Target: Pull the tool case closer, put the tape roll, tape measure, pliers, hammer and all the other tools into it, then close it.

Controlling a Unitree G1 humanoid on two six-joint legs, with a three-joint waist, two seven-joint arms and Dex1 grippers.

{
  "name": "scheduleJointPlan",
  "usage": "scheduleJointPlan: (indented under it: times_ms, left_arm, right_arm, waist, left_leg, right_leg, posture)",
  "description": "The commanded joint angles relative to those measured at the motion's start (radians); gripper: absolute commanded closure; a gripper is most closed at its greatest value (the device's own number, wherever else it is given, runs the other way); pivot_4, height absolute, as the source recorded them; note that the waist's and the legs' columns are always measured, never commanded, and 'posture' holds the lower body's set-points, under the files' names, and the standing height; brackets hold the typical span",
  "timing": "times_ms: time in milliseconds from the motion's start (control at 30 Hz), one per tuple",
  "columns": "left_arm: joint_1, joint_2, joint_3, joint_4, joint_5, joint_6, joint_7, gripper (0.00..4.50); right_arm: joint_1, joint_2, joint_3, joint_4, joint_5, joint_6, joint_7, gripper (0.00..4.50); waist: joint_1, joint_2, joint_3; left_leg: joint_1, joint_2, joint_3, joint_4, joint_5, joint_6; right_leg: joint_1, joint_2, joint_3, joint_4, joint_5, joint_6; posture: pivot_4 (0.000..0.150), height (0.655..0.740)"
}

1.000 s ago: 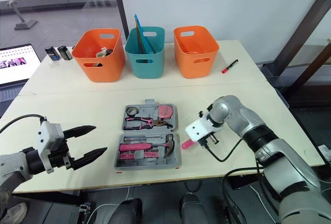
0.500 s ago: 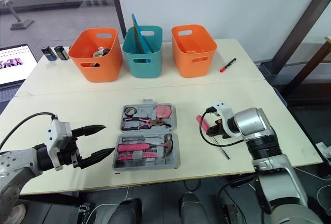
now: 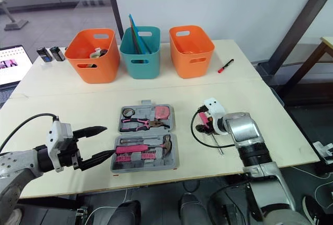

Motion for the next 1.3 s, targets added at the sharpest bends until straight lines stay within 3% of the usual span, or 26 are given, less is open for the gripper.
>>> scheduleJointPlan:
  times_ms: [33,267,767,867,1067,1300]
  left_arm:
    - [-0.012,0.008,0.011,0.007,0.004,-0.025,-0.013,0.0]
    - [-0.016,0.001,0.002,0.031,0.021,-0.047,-0.018,0.0]
    - [-0.003,0.005,0.003,0.042,0.041,-0.067,-0.025,0.0]
    - [-0.003,0.006,0.005,0.047,0.044,-0.07,-0.03,0.0]
    - [0.005,0.002,0.005,0.058,0.051,-0.082,-0.034,0.0]
    - [0.03,-0.004,0.012,0.055,0.05,-0.093,-0.032,0.0]
  right_arm:
    - [0.025,-0.048,-0.071,-0.093,0.054,-0.118,0.007,0.25]
    - [0.168,0.034,-0.111,-0.106,0.054,-0.303,-0.162,0.25]
    - [0.271,0.092,-0.117,-0.026,0.078,-0.331,-0.288,0.25]
    - [0.279,0.093,-0.138,-0.025,0.09,-0.321,-0.311,1.09]
    - [0.326,0.099,-0.169,-0.14,0.14,-0.206,-0.34,4.06]
    - [0.262,0.042,-0.084,-0.213,0.137,-0.128,-0.296,4.05]
  waist:
    - [0.007,0.0,0.0]
    - [0.018,0.0,0.0]
    - [0.018,0.0,0.0]
    - [0.019,0.0,0.0]
    - [0.022,0.0,0.0]
    - [0.018,0.0,0.0]
  left_leg:
    - [0.0,0.0,0.0,0.0,0.0,0.0]
    - [0.001,0.0,0.0,0.001,0.0,0.0]
    - [0.001,0.0,0.002,0.002,0.0,0.0]
    - [0.001,0.0,0.002,0.002,0.0,0.0]
    - [0.001,-0.001,0.002,0.002,0.0,0.0]
    - [0.001,-0.001,0.002,0.002,0.0,0.0]
  right_leg:
    - [0.0,0.0,0.0,0.0,0.0,0.0]
    - [0.0,0.001,0.001,0.0,0.0,-0.003]
    - [0.0,0.002,0.006,0.0,0.0,-0.003]
    - [0.001,0.002,0.006,0.0,0.0,-0.003]
    - [0.001,0.002,0.006,0.0,0.0,-0.003]
    - [0.001,0.002,0.006,0.0,0.0,-0.003]
  posture:
    - [0.15,0.74]
    - [0.15,0.74]
    - [0.15,0.74]
    - [0.15,0.74]
    - [0.15,0.74]
    - [0.15,0.74]
